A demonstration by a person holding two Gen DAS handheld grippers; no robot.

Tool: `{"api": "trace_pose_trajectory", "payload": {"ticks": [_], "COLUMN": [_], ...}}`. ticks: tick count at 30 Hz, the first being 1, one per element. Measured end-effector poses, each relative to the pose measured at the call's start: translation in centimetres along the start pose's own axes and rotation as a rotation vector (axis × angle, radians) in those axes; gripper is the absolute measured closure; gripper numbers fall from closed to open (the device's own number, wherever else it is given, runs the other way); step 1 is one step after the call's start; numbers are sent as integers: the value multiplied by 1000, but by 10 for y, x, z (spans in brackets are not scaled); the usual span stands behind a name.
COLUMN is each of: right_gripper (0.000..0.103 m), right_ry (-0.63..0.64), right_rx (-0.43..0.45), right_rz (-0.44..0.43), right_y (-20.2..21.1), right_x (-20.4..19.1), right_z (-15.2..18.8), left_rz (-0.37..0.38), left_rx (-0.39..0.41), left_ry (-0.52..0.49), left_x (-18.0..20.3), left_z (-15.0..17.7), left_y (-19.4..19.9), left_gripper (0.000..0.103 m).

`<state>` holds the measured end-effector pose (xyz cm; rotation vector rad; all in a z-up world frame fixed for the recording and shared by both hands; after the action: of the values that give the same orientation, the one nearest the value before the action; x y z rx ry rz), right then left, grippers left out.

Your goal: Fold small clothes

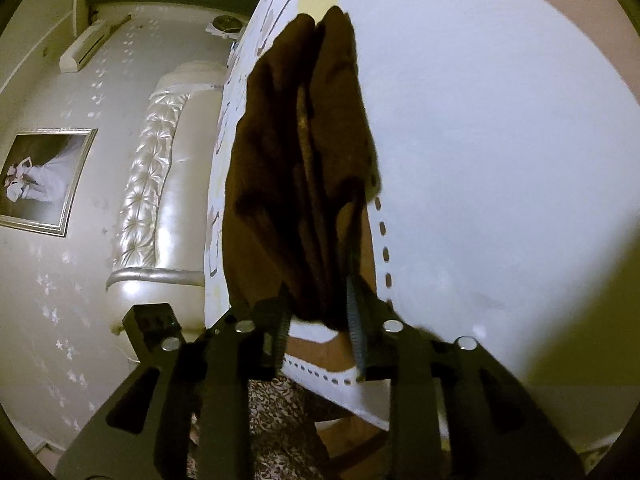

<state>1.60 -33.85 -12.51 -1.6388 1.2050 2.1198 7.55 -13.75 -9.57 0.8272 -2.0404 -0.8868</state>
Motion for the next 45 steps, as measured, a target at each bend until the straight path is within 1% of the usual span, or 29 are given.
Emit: {"api": "trace_pose_trajectory", "payload": {"ticks": [1, 3, 6, 9, 12, 15, 19, 23, 25, 28, 30, 33, 35, 40, 45], "right_gripper": [70, 60, 50, 46, 43, 40, 40, 37, 33, 30, 24, 22, 19, 17, 16], "right_ry": [2, 9, 16, 21, 17, 17, 50, 134, 204, 277, 329, 409, 465, 563, 586], "right_rx": [3, 9, 18, 17, 18, 25, 42, 102, 151, 214, 255, 309, 326, 347, 347], "right_rz": [3, 8, 13, 29, 35, 45, 88, 194, 282, 378, 453, 543, 594, 662, 672], "right_y": [3, 6, 10, 12, 14, 17, 17, 20, 22, 26, 27, 28, 25, 21, 16], "right_x": [-1, -3, -5, -5, -3, -3, -5, -11, -15, -19, -21, -23, -24, -28, -29], "right_z": [1, 4, 9, 13, 18, 23, 30, 32, 34, 37, 40, 43, 46, 52, 55], "left_rz": [-13, -33, -46, -59, -90, -124, -169, -243, -281, -328, -335, -333, -332, -327, -342], "left_rx": [3, 7, 7, 15, 35, 53, 89, 130, 146, 170, 177, 190, 201, 216, 220], "left_ry": [-9, -19, -21, -33, -55, -73, -76, -95, -112, -127, -127, -116, -102, -77, -72], "left_x": [0, 1, 3, 6, 9, 11, 10, 5, 3, -1, -3, -4, -5, -7, -9], "left_z": [1, 2, 3, 5, 4, 4, 2, 1, 2, 3, 4, 7, 6, 6, 7], "left_y": [1, 3, 6, 11, 18, 23, 30, 38, 42, 48, 50, 53, 54, 59, 61], "left_gripper": [43, 41, 36, 34, 30, 28, 23, 21, 19, 18, 18, 17, 17, 17, 17]}}
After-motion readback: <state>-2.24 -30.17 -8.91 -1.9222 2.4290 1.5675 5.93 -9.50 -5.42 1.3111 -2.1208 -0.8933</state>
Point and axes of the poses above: each gripper's, at about its wrist camera, not at the fingertips, and y roughly against the way its jaws point, x to its right, z to its underside, the point moved 10 cm from there along -y, roughly the way its jaws point, and after that the axes turned 6 degrees about -y, right-handed, at the moved point
